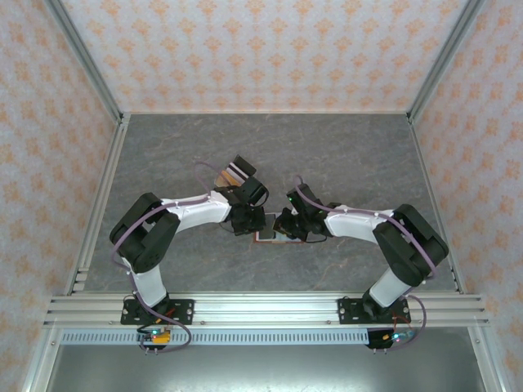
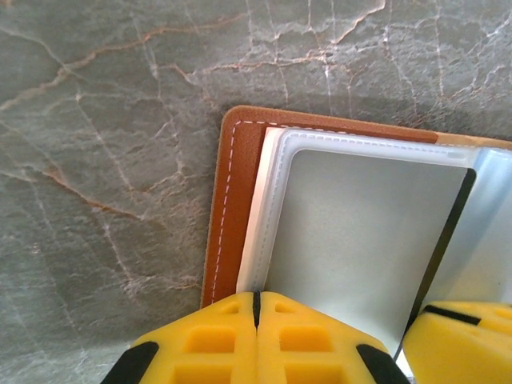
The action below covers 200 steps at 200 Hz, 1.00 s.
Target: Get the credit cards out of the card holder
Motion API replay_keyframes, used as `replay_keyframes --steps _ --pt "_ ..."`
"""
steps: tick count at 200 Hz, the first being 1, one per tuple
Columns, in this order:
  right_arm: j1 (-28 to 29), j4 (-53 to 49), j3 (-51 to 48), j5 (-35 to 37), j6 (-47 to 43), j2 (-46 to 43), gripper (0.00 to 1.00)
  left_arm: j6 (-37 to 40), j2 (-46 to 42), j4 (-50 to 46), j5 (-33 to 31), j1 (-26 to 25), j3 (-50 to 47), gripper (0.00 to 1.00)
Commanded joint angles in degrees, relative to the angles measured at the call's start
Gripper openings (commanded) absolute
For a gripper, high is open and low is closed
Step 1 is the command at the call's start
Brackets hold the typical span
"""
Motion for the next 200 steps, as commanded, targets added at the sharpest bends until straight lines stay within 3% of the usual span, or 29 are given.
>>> replay_keyframes --steps 1,80,122,200 --pt "-0.1 -2.0 -0.4 -1.4 -1.8 -1.3 0.17 -1.0 1.5 -1.2 -2.7 -0.5 -2.5 0.03" --pt "-0.1 -4.2 0.3 0.6 -4.7 -1.0 0.13 -0.9 1.5 -1.2 -2.7 -0.5 -2.7 0.02" --pt "-0.1 1.2 -0.1 -4.6 -6.2 -1.6 0.14 -0.9 1.4 -0.9 -2.5 -0.5 -3.0 0.02" --pt "-0.1 1.5 0.1 -2.8 -6.4 0.0 0.18 -1.0 0.8 -0.7 -2.1 -0.5 -3.3 0.02"
